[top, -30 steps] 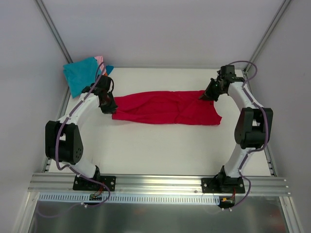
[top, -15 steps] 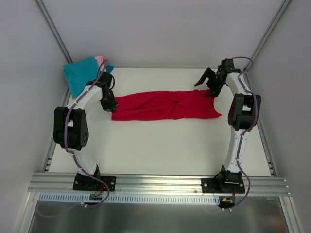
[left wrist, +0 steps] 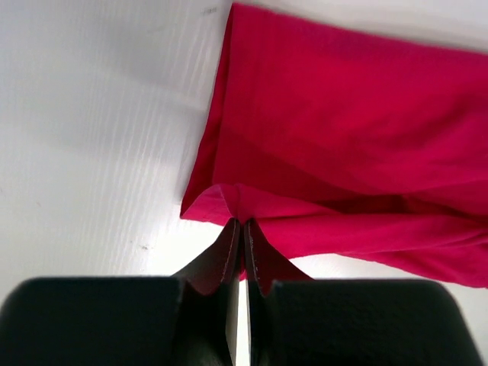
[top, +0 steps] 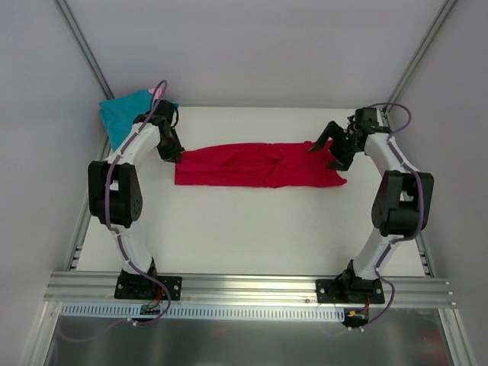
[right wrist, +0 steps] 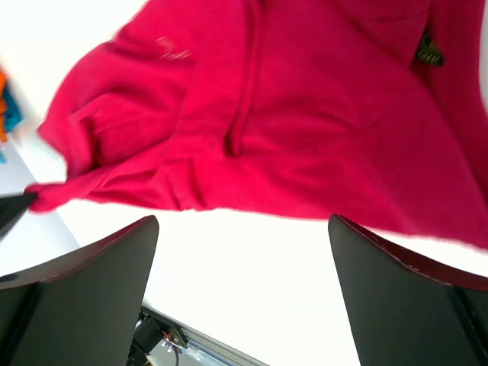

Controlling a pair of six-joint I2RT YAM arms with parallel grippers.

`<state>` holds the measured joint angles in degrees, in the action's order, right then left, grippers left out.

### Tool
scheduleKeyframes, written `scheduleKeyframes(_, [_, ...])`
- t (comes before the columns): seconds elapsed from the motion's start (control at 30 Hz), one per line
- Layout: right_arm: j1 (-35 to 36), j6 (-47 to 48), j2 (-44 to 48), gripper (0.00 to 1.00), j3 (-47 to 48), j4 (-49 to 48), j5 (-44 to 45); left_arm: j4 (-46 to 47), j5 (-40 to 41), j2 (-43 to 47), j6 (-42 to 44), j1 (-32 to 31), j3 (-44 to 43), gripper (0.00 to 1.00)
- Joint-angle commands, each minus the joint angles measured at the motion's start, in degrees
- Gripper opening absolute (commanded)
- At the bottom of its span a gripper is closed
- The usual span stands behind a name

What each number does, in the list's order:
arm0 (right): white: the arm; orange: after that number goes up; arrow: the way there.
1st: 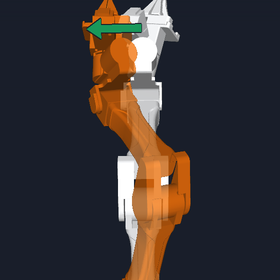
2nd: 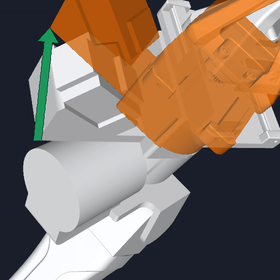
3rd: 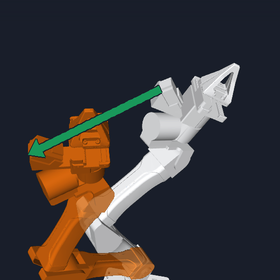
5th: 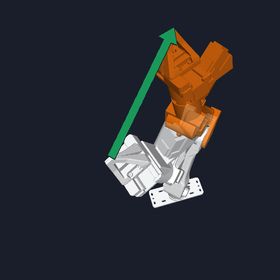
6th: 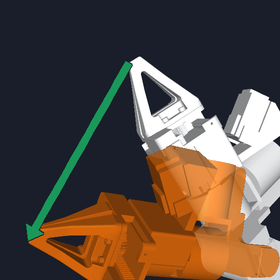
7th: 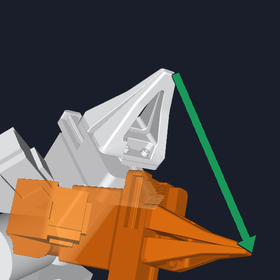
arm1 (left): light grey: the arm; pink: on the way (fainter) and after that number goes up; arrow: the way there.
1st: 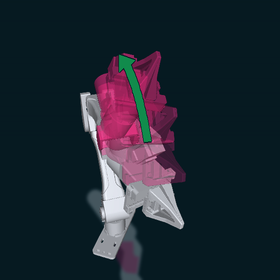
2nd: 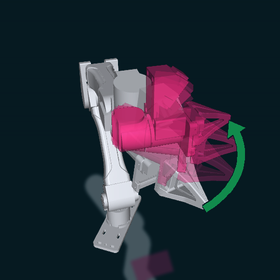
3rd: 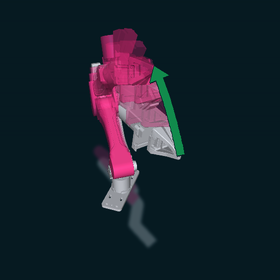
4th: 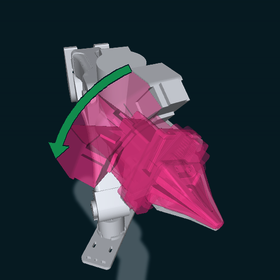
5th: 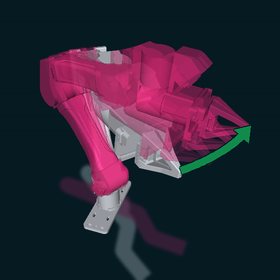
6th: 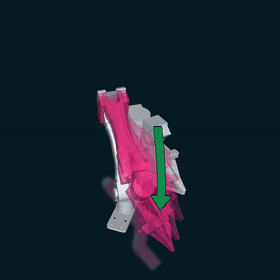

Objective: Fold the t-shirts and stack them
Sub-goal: Fold the other side of the tshirt into a rectangle

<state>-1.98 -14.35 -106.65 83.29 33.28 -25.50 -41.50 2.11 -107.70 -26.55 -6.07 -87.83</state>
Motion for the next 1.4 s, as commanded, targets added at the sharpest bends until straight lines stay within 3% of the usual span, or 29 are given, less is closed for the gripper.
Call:
scheduleKeyframes(0.0, [-0.1, 1.3, 6.9, 1.00, -3.0, -2.0, -1.7, -3.1, 1.8, -2.2, 0.8, 1.1, -4.7, 0.01])
scheduleKeyframes(0.13, [-0.1, 2.6, 10.8, 0.99, -6.4, -1.0, -1.5, -4.0, 1.5, -6.1, -0.3, 2.6, -7.9, 0.02])
scheduleKeyframes(0.2, [-0.1, 3.4, 11.5, 0.99, -6.8, -0.1, -1.2, -5.3, 1.1, -7.4, -0.4, 3.1, -8.9, 0.16])
scheduleKeyframes(0.23, [-0.1, 3.4, 12.0, 0.99, -7.5, 0.0, -1.1, -5.6, 1.2, -8.2, -0.5, 3.1, -9.1, 0.28])
scheduleKeyframes(0.27, [-0.1, 3.5, 12.8, 0.99, -7.8, 0.1, -1.2, -5.7, 1.2, -8.4, -0.5, 3.1, -8.9, 0.60])
scheduleKeyframes(0.33, [-0.1, 3.5, 13.7, 0.99, -8.7, 0.0, -1.6, -5.6, 2.5, -8.1, -0.8, 3.1, -7.6, 0.96])
scheduleKeyframes(0.37, [0.0, 3.5, 14.0, 0.99, -8.9, -0.1, -1.7, -5.5, 3.1, -7.9, -0.8, 3.3, -7.1, 0.99])
scheduleKeyframes(0.47, [0.7, 3.7, 15.3, 0.99, -10.3, -0.1, -1.9, -5.0, 3.7, -6.4, -1.5, 3.7, -5.6, 0.99])
scheduleKeyframes(0.6, [1.0, 3.9, 16.8, 0.99, -12.2, -0.1, -1.2, -1.1, -1.2, -2.4, -1.7, 3.9, -1.5, 0.99])
scheduleKeyframes(0.83, [1.0, 4.0, 18.4, 0.99, -13.9, 0.1, -0.7, 1.7, -9.3, -3.2, -2.6, 4.0, 1.2, 0.96])
scheduleKeyframes(0.9, [1.0, 4.0, 18.3, 0.99, -13.9, 0.3, -0.7, 4.0, -10.0, -2.6, -2.9, 4.0, 3.2, 0.88])
scheduleKeyframes(0.93, [1.0, 4.1, 18.3, 1.00, -14.0, 0.3, -0.8, 4.6, -10.2, -2.7, -3.0, 4.0, 3.5, 0.68])
scheduleKeyframes(1.03, [1.0, 4.1, 18.3, 0.99, -14.4, 0.1, -0.9, 5.2, -10.7, -3.8, -2.9, 4.0, 3.6, 0.46])
scheduleKeyframes(1.13, [1.0, 4.1, 18.3, 0.99, -14.6, 0.0, -0.9, 5.6, -9.9, -3.9, -2.8, 4.0, 4.0, 0.38])
scheduleKeyframes(1.17, [1.0, 4.0, 18.2, 0.99, -14.6, 0.1, -0.8, 5.6, -9.5, -3.8, -2.8, 4.0, 4.1, 0.30])
scheduleKeyframes(1.27, [1.0, 3.8, 17.6, 0.99, -14.6, -0.1, -1.1, 5.4, -8.3, -3.1, -2.5, 4.0, 4.1, 0.20])
scheduleKeyframes(1.37, [1.0, 3.5, 17.4, 0.99, -14.7, -0.6, -1.6, 4.6, -6.9, -2.3, -2.1, 4.0, 3.4, 0.22])
